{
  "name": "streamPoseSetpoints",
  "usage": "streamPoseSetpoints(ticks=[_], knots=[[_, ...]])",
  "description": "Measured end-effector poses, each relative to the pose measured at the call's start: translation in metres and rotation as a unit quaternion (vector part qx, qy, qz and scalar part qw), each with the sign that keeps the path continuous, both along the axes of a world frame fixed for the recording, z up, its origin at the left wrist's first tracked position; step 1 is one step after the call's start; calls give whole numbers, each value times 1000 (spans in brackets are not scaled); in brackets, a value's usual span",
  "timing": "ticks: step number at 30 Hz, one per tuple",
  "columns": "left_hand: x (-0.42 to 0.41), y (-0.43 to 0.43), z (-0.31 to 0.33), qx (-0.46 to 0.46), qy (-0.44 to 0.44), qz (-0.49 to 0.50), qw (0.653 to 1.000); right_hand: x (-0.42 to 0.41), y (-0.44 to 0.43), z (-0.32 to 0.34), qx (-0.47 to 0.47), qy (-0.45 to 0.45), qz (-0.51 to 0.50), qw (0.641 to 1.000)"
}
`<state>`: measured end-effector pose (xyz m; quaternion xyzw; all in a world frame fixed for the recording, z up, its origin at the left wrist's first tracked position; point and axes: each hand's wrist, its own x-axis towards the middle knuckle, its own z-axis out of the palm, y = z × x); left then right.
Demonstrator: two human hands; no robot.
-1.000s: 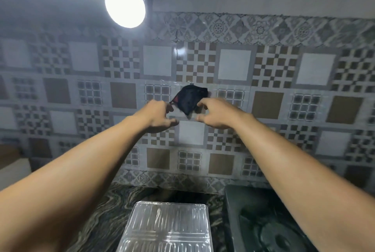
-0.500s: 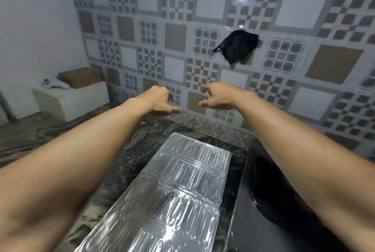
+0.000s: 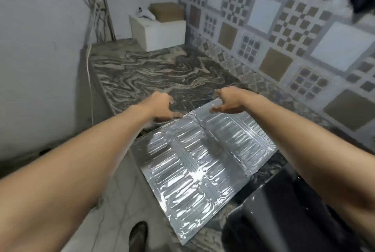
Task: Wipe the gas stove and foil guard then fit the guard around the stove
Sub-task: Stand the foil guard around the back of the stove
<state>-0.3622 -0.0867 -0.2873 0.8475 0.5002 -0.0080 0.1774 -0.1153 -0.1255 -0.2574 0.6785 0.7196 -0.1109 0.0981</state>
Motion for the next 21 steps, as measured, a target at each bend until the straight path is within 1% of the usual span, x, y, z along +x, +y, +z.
streamPoseSetpoints(ticks=[3, 6, 9, 12, 17, 19, 21], knots=[[-15, -8, -38, -28, 33, 25, 999, -11, 14, -46, -43, 3, 14, 999], [-26, -10, -70, -49, 67, 47, 995, -15, 26, -85, -78, 30, 22, 996], [-33, -12, -94, -68, 81, 79, 991, -17, 42, -112, -80, 46, 37, 995], [-34, -18, -112, -68, 95, 94, 989, -18, 60, -132, -110, 29, 36, 993], [-25, -19, -112, -45, 70, 131, 988, -24, 81, -140, -130, 22, 38, 990], [-21, -15, -107, -36, 53, 148, 987, -25, 84, -140, -107, 7, 45, 993], [-18, -10, -99, -36, 27, 165, 985, -25, 84, -136, -76, 26, 46, 996]])
